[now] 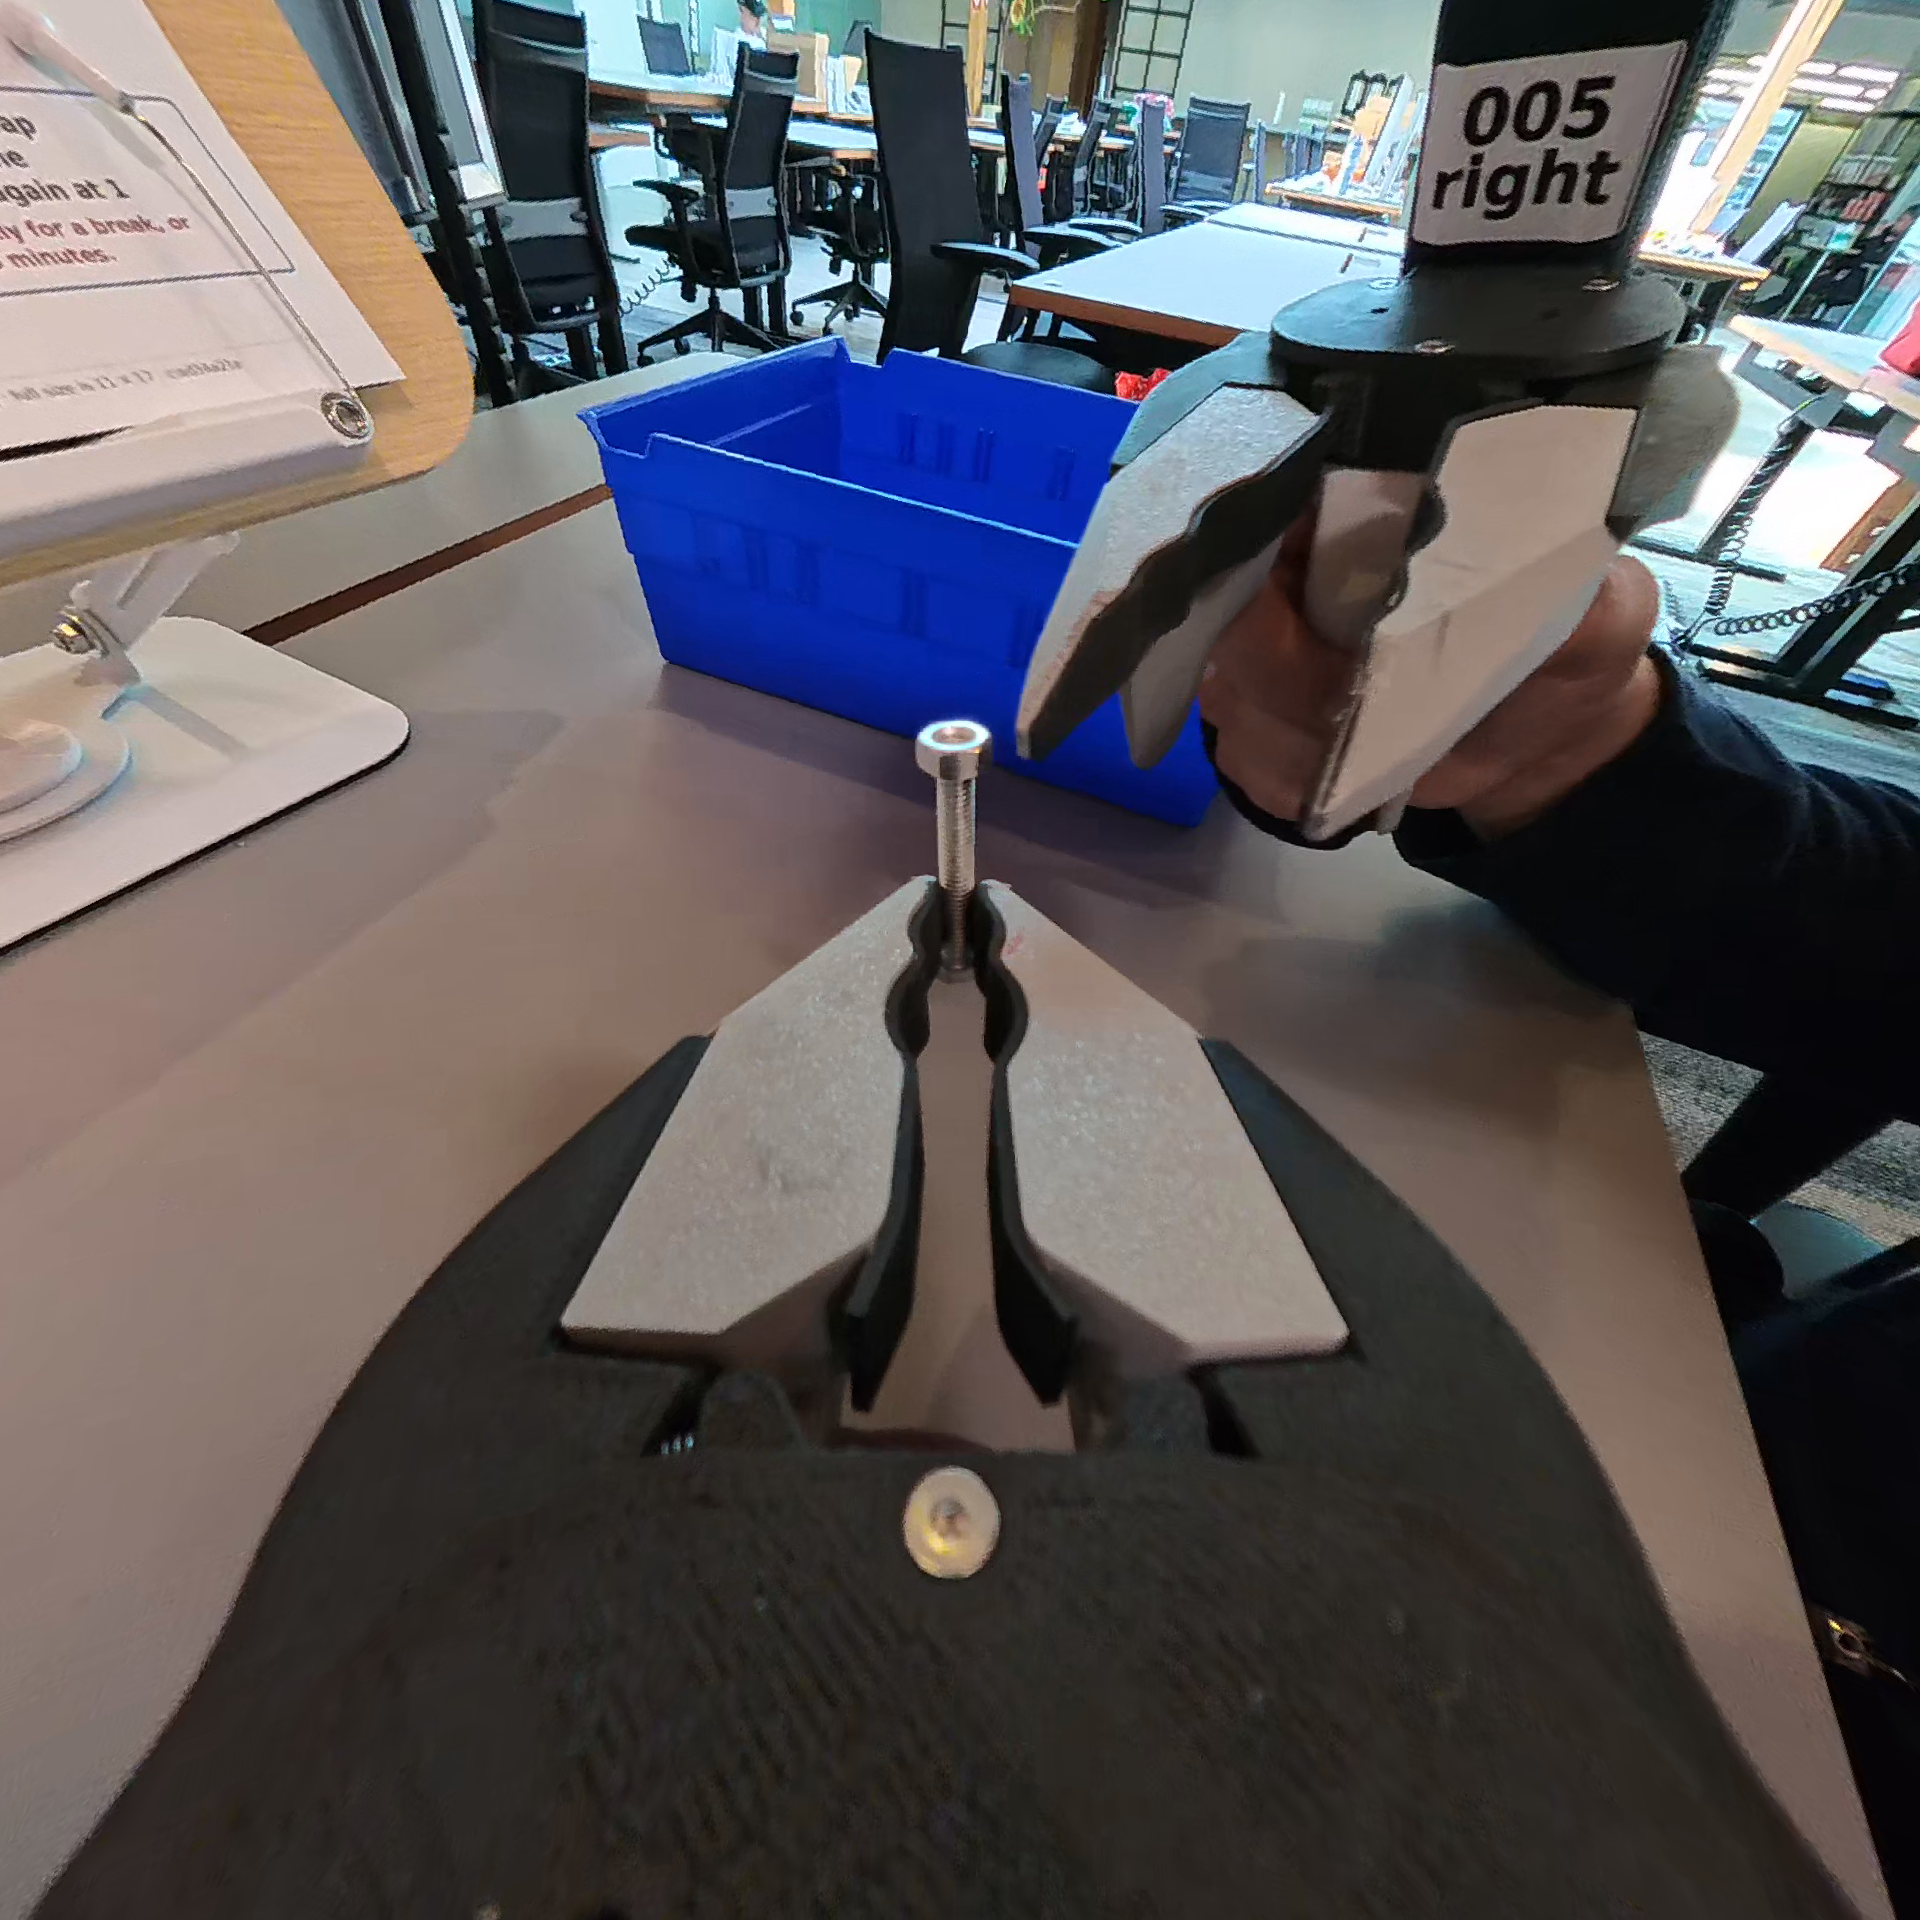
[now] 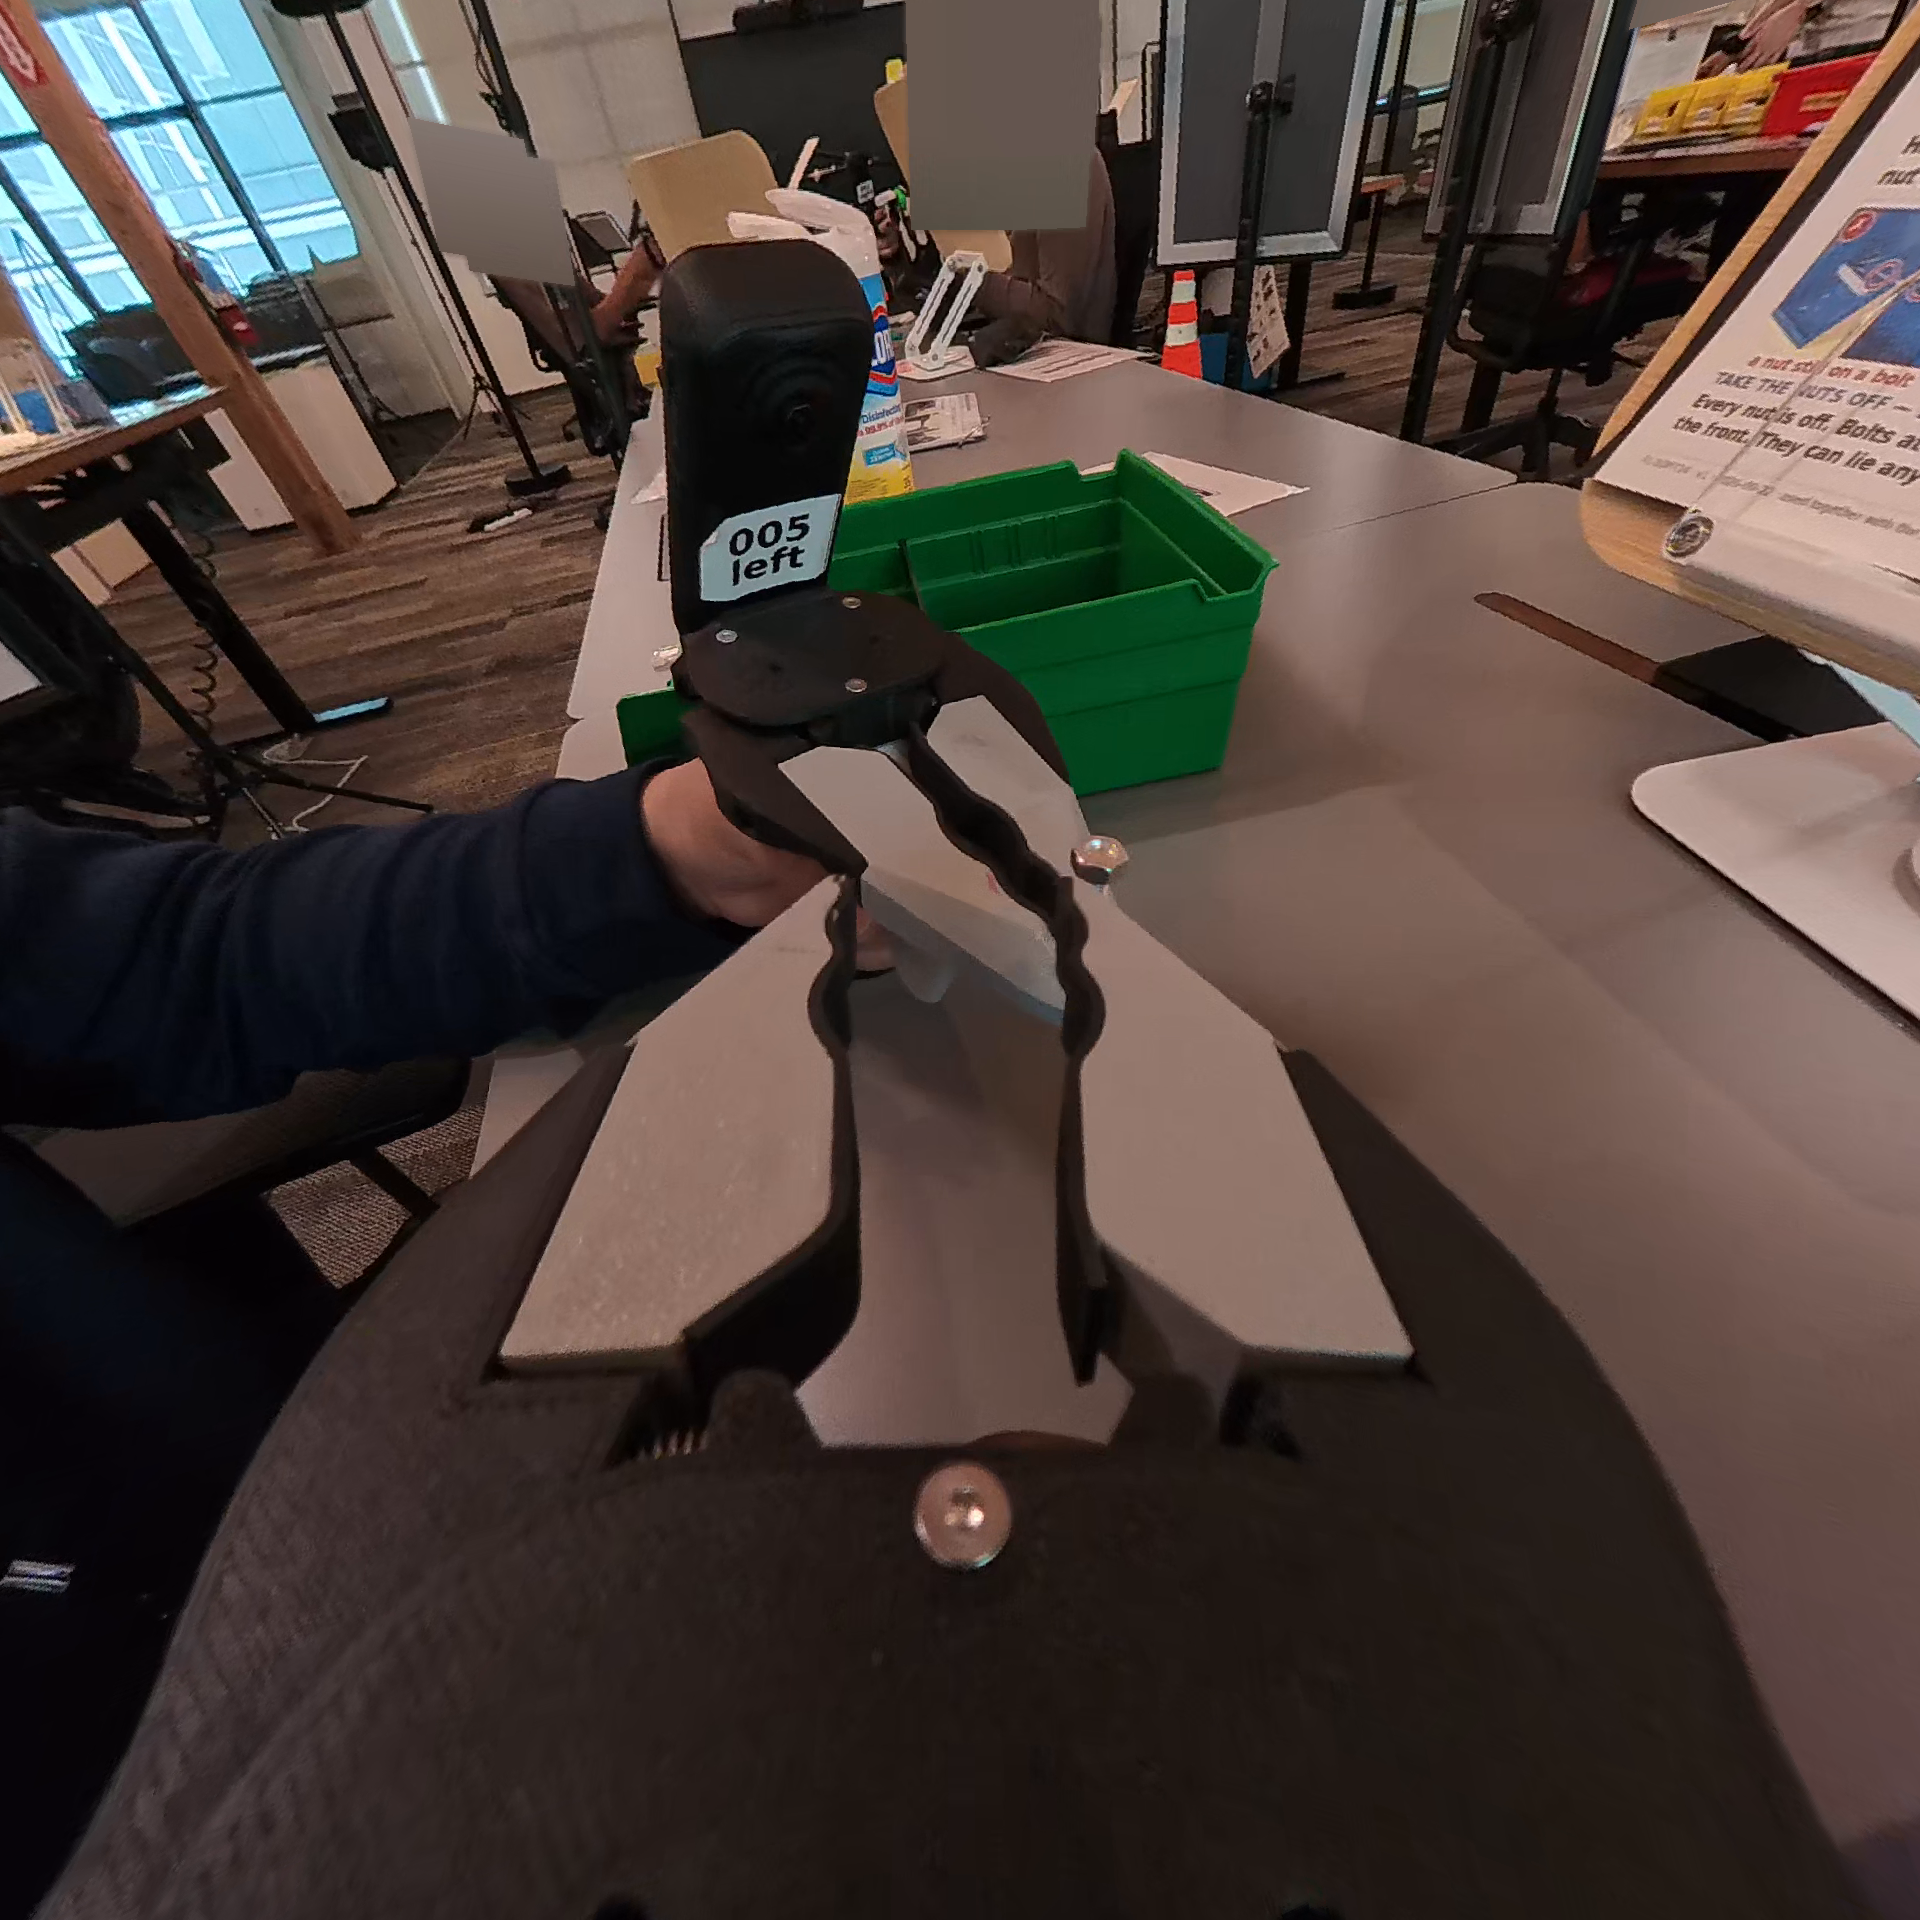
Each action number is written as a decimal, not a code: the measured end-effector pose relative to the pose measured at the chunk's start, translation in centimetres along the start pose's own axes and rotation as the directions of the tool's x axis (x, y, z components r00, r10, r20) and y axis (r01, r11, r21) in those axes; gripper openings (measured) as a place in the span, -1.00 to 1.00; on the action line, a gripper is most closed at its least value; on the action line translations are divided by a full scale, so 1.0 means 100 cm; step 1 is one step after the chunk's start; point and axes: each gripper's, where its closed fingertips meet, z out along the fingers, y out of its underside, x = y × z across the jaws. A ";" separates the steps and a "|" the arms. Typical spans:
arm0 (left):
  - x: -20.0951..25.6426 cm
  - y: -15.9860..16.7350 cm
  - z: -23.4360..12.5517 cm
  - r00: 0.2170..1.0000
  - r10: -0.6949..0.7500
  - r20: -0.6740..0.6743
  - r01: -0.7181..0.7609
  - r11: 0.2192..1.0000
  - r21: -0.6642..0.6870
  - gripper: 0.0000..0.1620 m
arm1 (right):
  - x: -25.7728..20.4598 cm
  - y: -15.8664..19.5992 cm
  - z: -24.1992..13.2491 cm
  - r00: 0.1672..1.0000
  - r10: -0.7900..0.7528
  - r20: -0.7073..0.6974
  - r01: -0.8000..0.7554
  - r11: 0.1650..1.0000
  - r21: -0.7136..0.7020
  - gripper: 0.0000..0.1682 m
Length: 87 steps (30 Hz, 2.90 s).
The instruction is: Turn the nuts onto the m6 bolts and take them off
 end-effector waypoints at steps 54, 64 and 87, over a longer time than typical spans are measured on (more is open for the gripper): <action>0.005 0.001 0.004 1.000 0.004 -0.018 -0.004 1.000 -0.003 -0.97 | 0.011 0.002 0.000 0.998 0.024 -0.056 -0.025 1.000 -0.002 -0.47; -0.002 -0.001 0.000 1.000 -0.013 0.008 0.013 1.000 0.011 -0.97 | 0.003 0.001 0.001 1.000 0.010 -0.017 -0.010 1.000 -0.003 -0.54; -0.002 0.002 0.002 1.000 -0.004 0.020 0.004 1.000 -0.007 -0.97 | -0.004 0.003 0.003 1.000 0.012 0.026 -0.011 1.000 -0.016 -0.63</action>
